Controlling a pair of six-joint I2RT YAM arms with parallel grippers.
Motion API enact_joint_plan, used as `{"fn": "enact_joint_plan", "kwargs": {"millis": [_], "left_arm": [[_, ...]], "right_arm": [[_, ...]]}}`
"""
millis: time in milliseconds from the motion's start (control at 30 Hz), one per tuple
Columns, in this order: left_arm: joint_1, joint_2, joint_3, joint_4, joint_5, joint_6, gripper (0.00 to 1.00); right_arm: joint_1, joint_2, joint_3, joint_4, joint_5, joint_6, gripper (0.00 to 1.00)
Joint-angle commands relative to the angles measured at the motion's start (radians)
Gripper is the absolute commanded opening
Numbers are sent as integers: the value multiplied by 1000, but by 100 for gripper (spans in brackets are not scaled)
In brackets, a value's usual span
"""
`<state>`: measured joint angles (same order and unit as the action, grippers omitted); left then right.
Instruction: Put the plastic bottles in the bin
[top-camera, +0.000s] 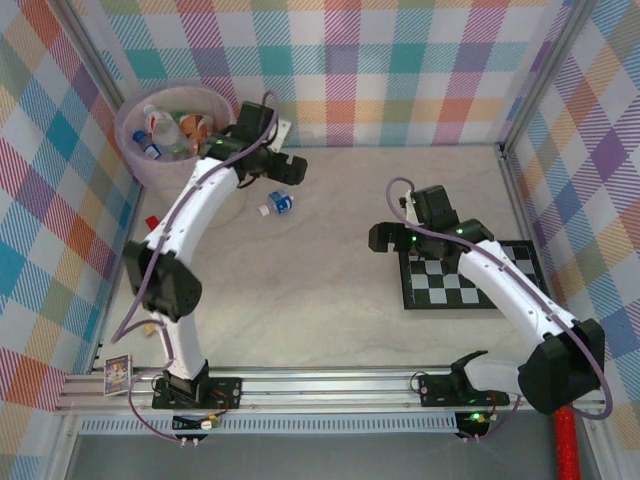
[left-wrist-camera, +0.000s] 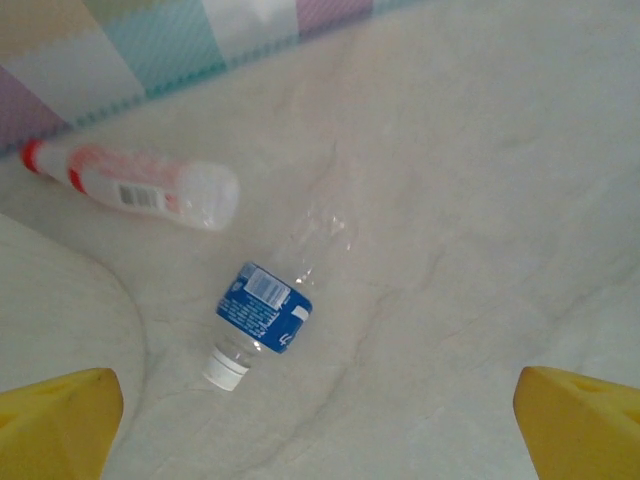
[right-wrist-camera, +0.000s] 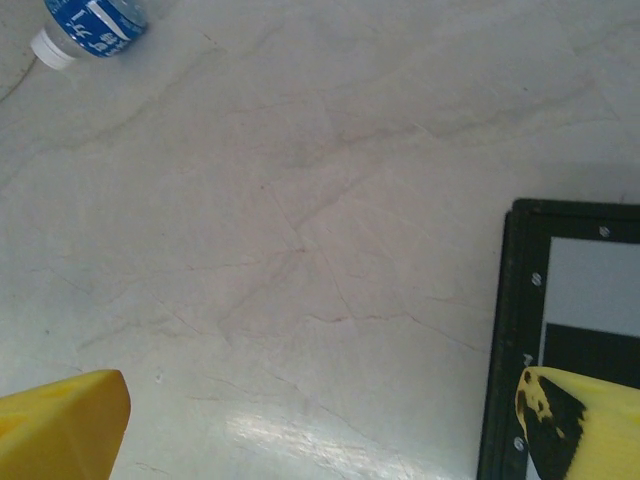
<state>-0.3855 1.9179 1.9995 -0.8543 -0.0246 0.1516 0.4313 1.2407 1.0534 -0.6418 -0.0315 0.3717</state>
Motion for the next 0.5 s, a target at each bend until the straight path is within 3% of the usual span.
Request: {"fn": "enact_joint_plan", "kwargs": {"millis": [0, 467], "left_arm": [[1, 85, 26, 6, -17, 37, 100], [-7, 365, 77, 93, -107, 101, 100]], "right_arm": [[-4, -66, -43, -39, 35, 13, 99], [-5, -181, -144, -43, 37, 18, 99]]}}
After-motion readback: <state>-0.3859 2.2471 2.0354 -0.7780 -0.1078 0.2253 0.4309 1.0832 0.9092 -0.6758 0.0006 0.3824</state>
